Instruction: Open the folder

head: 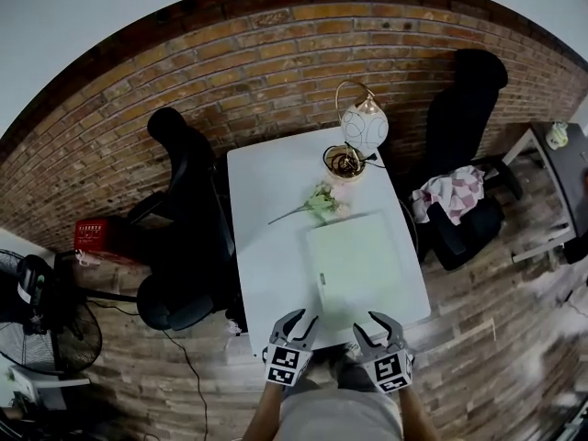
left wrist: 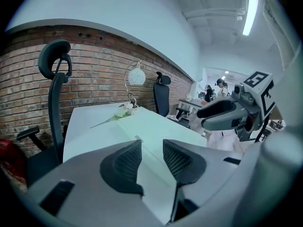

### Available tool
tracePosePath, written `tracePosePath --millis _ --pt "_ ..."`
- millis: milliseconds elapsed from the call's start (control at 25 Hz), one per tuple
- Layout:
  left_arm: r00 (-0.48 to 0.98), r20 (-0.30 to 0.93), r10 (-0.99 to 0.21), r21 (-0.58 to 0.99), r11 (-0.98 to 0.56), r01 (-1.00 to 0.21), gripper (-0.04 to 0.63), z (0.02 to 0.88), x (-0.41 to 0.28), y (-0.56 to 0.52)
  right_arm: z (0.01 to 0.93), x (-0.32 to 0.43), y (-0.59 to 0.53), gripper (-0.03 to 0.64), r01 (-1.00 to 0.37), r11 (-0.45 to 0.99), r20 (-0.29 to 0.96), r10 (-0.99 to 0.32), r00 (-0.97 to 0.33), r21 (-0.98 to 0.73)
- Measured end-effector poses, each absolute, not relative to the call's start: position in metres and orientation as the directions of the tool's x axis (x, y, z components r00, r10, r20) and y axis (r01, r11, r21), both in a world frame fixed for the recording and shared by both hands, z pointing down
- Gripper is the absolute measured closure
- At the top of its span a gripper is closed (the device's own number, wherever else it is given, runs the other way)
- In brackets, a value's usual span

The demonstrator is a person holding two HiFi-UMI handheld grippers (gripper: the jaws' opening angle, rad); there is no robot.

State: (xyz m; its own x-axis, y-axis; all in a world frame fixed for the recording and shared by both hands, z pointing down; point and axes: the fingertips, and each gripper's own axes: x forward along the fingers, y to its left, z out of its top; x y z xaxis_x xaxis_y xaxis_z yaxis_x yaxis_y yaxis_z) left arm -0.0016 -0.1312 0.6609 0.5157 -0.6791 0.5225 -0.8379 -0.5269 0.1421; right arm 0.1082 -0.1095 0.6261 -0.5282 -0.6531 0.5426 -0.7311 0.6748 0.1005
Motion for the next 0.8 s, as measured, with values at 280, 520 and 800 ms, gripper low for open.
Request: tracePosePath --millis 280,520,800 --pt "0.484 0.546 -0.684 0.164 -0.480 -0.862 0.454 0.678 -0.004 -0.130 0.642 0.102 -0.113 0.445 -0.679 0.729 0.566 -0.597 -0.568 0.087" --pt "0.476 0.565 -0.674 0.182 -0.461 -0.868 0.454 0.692 0.000 -0.127 0.658 0.099 -0.113 0.445 -0.651 0.756 0.585 -0.559 -0.587 0.069" --pt "0.474 0.581 -0.661 0.203 -0.447 -0.871 0.454 0.709 0.005 -0.126 0.676 0.091 -0.108 0.445 -0.580 0.810 0.625 -0.496 -0.603 0.084"
